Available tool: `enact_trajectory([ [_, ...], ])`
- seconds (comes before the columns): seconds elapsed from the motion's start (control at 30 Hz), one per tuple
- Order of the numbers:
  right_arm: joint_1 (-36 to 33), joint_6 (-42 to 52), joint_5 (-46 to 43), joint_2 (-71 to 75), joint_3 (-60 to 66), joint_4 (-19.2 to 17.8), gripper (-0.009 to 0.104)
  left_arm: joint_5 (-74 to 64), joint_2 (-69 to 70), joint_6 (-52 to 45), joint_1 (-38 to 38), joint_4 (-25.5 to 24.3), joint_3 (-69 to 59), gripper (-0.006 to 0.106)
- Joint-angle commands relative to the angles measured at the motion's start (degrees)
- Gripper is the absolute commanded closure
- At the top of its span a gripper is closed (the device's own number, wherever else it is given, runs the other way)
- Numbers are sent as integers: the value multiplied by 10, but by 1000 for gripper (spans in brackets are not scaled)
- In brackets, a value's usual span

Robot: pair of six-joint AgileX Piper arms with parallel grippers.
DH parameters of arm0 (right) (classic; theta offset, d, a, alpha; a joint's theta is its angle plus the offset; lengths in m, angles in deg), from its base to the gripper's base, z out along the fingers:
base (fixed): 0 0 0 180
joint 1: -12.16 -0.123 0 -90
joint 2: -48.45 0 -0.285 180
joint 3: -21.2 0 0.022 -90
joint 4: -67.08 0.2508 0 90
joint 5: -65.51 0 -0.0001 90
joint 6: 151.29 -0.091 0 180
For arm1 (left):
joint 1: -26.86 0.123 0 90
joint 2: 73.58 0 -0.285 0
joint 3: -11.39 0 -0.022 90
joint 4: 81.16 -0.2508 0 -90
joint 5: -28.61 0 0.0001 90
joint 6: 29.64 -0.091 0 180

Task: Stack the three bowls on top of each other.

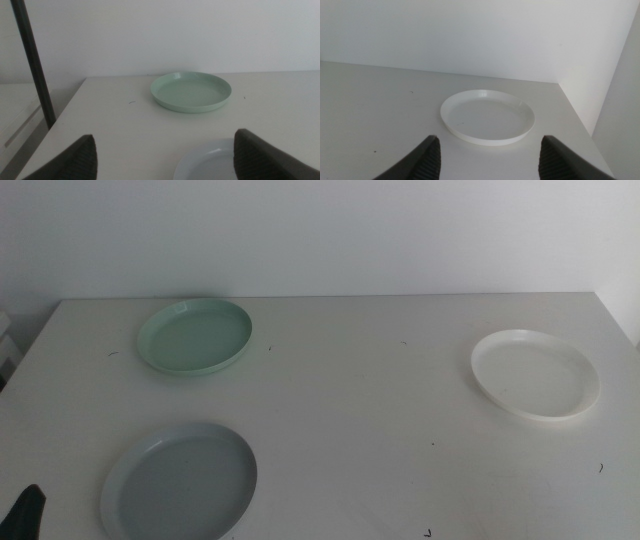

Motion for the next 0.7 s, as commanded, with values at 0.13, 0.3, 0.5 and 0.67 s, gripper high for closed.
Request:
enact_trajectory([
  [0.13,4,5,-41,15,-3,-5,45,48,-79,14,1,6,70,-3],
  [0.3,4,5,-41,15,-3,-5,45,45,-186,14,1,7,161,-3],
  [0.5,4,5,-41,15,-3,-5,45,17,-333,14,1,7,298,-3],
  [0.67,4,5,-41,15,-3,-5,45,-96,-436,14,1,7,446,-3],
])
